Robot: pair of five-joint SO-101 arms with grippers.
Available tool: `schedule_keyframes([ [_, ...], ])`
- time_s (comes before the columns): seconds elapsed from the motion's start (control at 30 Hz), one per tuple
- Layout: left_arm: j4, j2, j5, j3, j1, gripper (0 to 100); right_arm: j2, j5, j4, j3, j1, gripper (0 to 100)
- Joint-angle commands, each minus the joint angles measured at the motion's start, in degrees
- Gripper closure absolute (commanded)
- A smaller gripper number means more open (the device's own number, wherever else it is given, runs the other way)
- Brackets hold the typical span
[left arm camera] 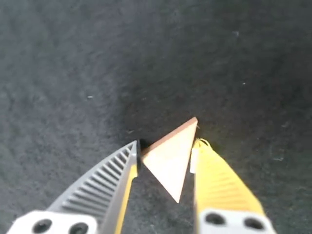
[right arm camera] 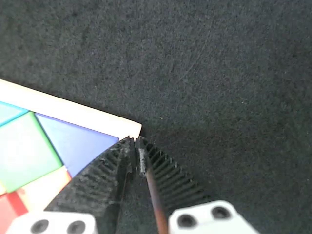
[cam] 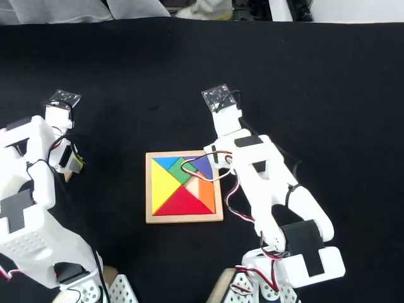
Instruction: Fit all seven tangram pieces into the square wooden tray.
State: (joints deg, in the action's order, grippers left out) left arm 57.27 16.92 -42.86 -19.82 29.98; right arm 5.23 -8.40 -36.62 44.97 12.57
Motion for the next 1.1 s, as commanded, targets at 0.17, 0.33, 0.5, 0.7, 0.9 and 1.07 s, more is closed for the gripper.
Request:
schedule_keyframes([
  [0.17,5.45,-2.9,0.35,3.3,-0.66,83,0.31,-0.7,-0.35,-3.12,-0.44,98.7],
  [0.33,21.19,-11.96,0.35,9.01,-3.12,83,0.75,-0.7,-0.44,-3.21,-0.53,98.7],
  [0.5,27.96,-22.42,2.37,9.19,-6.37,83,0.84,-0.7,-0.7,-3.3,-0.62,98.7],
  [0.7,29.71,-30.33,15.82,8.57,-11.47,83,0.84,-0.62,-0.79,-3.38,-1.41,98.7],
  [0.9,29.54,-34.2,34.02,1.1,-23.16,83,3.82,2.11,-1.58,-4.53,-8.44,98.7],
  [1.07,28.31,-36.31,51.78,-4.18,-41.27,83,6.55,5.8,-1.32,-4.18,-12.92,98.7],
])
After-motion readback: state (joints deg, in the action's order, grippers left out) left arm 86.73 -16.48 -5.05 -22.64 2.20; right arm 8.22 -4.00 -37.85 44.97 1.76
